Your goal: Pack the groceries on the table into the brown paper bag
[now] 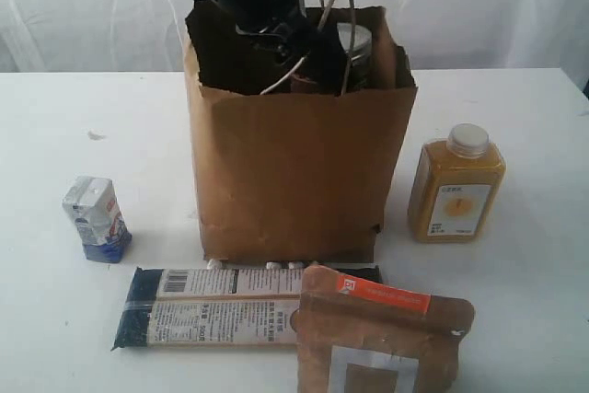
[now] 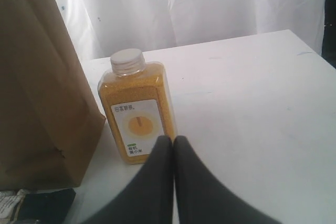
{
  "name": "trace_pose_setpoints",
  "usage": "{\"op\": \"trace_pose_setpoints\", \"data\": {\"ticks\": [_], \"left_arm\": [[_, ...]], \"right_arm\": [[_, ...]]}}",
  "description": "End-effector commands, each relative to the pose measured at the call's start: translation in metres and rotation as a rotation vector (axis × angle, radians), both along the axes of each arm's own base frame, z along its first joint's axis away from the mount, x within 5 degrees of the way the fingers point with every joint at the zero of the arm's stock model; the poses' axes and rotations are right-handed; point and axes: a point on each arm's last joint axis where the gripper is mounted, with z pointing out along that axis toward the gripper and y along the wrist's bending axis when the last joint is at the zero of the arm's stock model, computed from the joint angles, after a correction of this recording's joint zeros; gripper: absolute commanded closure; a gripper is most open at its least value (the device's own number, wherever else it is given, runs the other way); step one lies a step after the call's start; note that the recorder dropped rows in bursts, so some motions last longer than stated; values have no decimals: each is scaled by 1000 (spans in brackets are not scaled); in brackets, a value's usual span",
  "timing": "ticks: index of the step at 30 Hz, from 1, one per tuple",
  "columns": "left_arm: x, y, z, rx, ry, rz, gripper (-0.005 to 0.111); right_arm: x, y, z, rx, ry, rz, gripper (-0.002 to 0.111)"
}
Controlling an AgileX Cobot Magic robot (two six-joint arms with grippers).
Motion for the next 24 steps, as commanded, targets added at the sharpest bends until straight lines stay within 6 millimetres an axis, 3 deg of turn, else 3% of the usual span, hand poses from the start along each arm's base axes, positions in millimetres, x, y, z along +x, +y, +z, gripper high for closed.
{"op": "trace_pose_setpoints", "data": {"ticks": [1,7,15,21,24], "left_arm": [[1,8,5,77,-58,71,25],[-3,16,20,79,-134,94,25],[1,24,18,149,-127,194,24],[1,24,19,141,-122,206,1],[1,24,19,141,-122,206,1]], "right_arm": [[0,0,-1,9,-8,-6,108],[0,0,0,10,-10,-6,108],[0,0,-1,9,-7,-6,108],[0,0,-1,9,-7,-6,108],[0,0,-1,9,-7,-6,108]]}}
